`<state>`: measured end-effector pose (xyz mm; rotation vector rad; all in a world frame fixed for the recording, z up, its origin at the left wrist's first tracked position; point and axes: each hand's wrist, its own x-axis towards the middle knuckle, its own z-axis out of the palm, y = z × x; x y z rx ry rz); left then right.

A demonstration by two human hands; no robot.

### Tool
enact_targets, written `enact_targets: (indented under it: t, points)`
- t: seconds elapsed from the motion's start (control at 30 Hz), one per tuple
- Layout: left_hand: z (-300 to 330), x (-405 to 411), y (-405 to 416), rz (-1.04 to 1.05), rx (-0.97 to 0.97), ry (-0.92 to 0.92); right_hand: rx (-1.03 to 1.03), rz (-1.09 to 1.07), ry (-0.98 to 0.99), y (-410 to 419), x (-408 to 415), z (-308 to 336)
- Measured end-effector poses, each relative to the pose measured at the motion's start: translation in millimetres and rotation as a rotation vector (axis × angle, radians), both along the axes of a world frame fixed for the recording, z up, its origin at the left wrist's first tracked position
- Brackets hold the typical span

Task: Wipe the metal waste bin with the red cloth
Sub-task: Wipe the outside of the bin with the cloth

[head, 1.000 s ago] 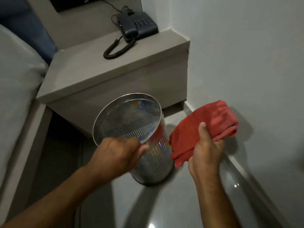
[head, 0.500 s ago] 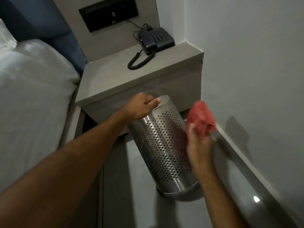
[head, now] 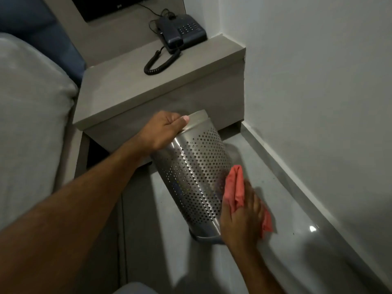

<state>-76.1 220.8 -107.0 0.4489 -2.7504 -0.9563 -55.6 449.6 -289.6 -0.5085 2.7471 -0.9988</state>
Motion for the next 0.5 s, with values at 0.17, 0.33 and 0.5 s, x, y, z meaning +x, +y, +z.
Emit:
enact_targets:
  t: [0.17,0.33,0.5]
  points:
    - [4.1,-6.7,9.6,-0.004,-0.039,-0.016,-0.223,-0.172,-0.076,-66.4,-14.0,80.5]
    - [-0.2,10.2,7.7,-0.025,0.024,0.001,-0.376,0.164,0.146,-97.6,-43.9,112.1]
    - [-9.6,43.3,-6.0,0.021,0.135,0.074,-0.154,0.155,0.174,-7.8,6.2,20.6]
